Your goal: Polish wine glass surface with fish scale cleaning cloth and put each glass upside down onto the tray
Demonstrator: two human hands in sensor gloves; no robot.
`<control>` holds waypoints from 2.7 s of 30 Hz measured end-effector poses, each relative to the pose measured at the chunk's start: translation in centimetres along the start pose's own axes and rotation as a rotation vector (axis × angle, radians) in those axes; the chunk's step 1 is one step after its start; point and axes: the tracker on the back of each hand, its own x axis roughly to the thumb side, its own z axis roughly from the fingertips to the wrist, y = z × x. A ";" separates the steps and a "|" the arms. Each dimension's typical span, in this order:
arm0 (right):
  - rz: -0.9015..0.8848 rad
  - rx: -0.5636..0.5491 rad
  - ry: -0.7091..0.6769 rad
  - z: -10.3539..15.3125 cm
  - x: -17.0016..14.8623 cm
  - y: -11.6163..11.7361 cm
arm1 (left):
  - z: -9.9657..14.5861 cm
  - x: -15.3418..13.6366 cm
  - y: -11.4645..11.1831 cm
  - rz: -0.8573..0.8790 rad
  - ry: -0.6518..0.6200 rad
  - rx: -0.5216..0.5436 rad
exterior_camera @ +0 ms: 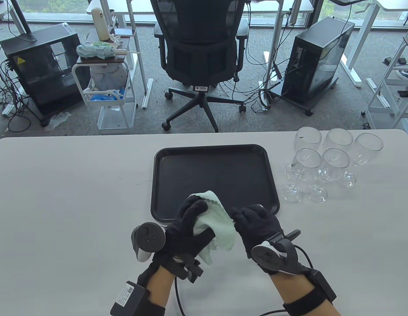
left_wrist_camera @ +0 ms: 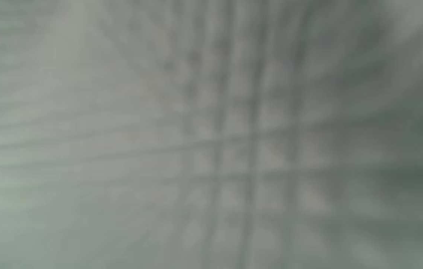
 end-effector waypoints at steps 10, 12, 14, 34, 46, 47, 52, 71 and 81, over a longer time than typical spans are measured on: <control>-0.632 -0.039 0.279 1.0 -6.2 0.9 | 0.7 -1.2 1.9 0.217 0.083 0.121; -0.939 0.008 0.241 1.0 -6.6 1.8 | 0.7 -1.1 1.7 0.216 0.097 0.106; -1.044 -0.003 0.290 0.9 -6.5 2.1 | 0.8 -1.1 1.7 0.221 0.087 0.096; -0.789 -0.069 0.181 0.9 -5.2 0.6 | 0.9 0.1 1.4 0.234 0.035 0.080; -0.489 -0.176 -0.125 1.1 -3.9 -0.9 | 1.1 -0.6 1.6 0.318 0.113 0.112; -0.559 -0.174 -0.081 1.0 -3.8 -0.7 | 1.1 -0.2 1.8 0.298 0.100 0.104; -0.917 0.070 0.278 0.7 -4.8 0.4 | 1.0 0.6 1.7 0.190 -0.040 0.123; -0.792 0.055 0.208 0.9 -5.3 0.8 | 1.0 -0.5 1.3 0.186 0.040 0.105; -0.731 -0.112 0.083 1.1 -5.1 0.1 | 1.1 -0.6 0.7 0.291 0.121 0.080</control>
